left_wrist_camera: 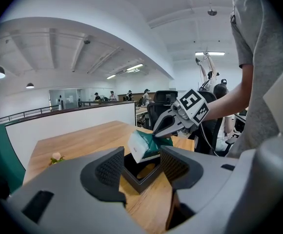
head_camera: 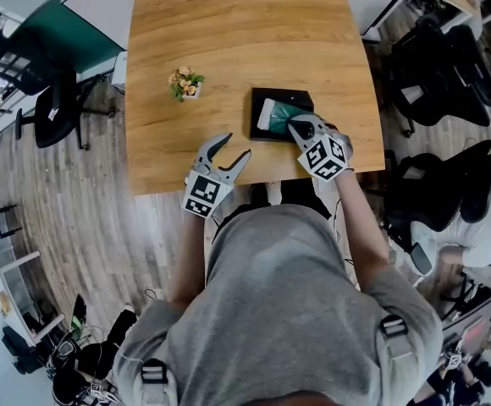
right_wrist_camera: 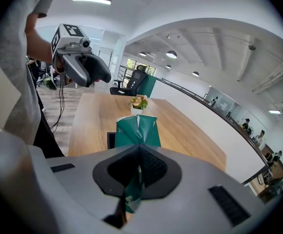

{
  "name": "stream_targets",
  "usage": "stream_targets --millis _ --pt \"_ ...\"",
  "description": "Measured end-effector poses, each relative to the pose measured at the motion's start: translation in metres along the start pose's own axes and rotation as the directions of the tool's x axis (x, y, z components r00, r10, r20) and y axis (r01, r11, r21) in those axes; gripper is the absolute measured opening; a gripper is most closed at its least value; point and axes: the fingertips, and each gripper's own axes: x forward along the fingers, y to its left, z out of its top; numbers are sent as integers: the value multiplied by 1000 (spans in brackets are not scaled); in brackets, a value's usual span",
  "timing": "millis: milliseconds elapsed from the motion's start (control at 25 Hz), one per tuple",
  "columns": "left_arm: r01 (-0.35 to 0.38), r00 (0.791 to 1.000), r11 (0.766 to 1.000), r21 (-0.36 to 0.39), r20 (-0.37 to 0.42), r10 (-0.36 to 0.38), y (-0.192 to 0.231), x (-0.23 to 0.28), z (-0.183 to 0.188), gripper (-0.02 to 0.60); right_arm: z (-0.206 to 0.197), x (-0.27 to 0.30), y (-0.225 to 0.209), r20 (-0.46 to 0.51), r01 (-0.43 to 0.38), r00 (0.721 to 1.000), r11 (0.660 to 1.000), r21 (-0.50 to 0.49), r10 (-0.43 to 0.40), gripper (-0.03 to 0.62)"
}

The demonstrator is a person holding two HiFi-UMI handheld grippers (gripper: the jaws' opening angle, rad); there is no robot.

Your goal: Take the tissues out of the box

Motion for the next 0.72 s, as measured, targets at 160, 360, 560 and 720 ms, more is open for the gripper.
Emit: stream_targets --millis 160,360,560,720 --pt "8 1000 1000 18 7 -8 -3 -7 2 245 8 -9 2 18 31 999 1000 6 -31 6" --pt "10 1000 1000 30 15 -11 -5 -17 3 245 15 -17 10 30 55 998 998 13 -55 6" --pt "13 1000 999 37 16 -13 -8 -26 -1 245 19 -24 18 44 83 995 996 17 -84 6" --pt "15 1000 999 43 20 -16 -9 -32 -2 245 23 -29 21 63 118 991 993 20 -119 6"
